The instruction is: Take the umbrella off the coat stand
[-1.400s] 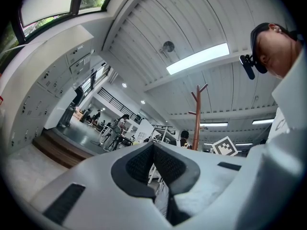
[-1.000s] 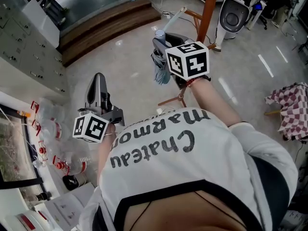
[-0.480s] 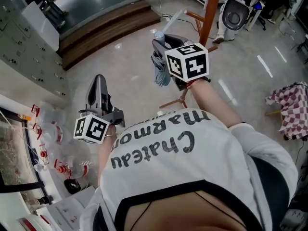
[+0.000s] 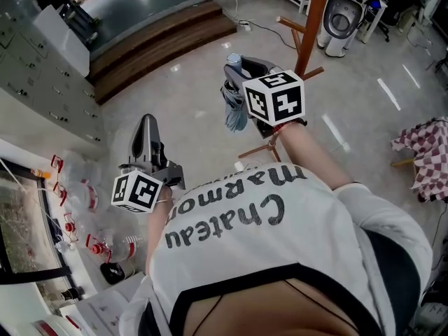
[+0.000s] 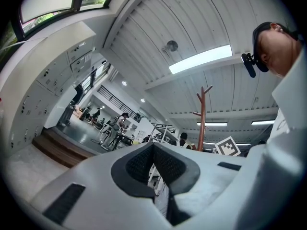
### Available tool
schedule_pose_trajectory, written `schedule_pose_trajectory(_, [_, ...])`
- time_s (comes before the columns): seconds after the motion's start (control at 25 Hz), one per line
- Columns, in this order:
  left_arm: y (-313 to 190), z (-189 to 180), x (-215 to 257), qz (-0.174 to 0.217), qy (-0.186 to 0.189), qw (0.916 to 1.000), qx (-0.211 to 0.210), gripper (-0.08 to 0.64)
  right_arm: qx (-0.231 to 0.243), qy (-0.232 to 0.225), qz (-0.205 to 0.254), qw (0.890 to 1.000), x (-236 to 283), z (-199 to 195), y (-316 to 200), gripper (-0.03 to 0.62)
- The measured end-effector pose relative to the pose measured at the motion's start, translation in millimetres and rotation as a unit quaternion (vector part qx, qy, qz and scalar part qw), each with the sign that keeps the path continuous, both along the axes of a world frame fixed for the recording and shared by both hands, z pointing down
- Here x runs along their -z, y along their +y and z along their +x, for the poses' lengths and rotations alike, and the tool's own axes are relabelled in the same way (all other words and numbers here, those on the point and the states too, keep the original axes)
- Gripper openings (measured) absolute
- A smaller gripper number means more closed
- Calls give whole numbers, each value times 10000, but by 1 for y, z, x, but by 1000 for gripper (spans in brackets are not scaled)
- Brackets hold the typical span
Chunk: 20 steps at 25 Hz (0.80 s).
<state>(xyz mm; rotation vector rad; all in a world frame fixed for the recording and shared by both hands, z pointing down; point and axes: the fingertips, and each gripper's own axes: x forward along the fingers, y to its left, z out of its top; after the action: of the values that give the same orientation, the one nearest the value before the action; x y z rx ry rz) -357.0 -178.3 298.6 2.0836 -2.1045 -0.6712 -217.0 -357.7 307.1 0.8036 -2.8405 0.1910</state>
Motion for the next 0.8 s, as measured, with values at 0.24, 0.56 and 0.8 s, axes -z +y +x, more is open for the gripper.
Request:
schedule_pose_trajectory(0.24, [-12,3,-22,-365,-52,9986,-381,21,-320,-394,-85,9987,-12,17,6,150])
schedule_pose_trajectory(0.56, [-51,44,-25,-330,-193,9920,-1206,21,-679,-870,385,9931,-1,75,16,149])
schedule_pose_trajectory(0.8, [-82,105,-14,-122,-369,9790,-2003,21,-1214,-911,969,9837,19,140,21,149])
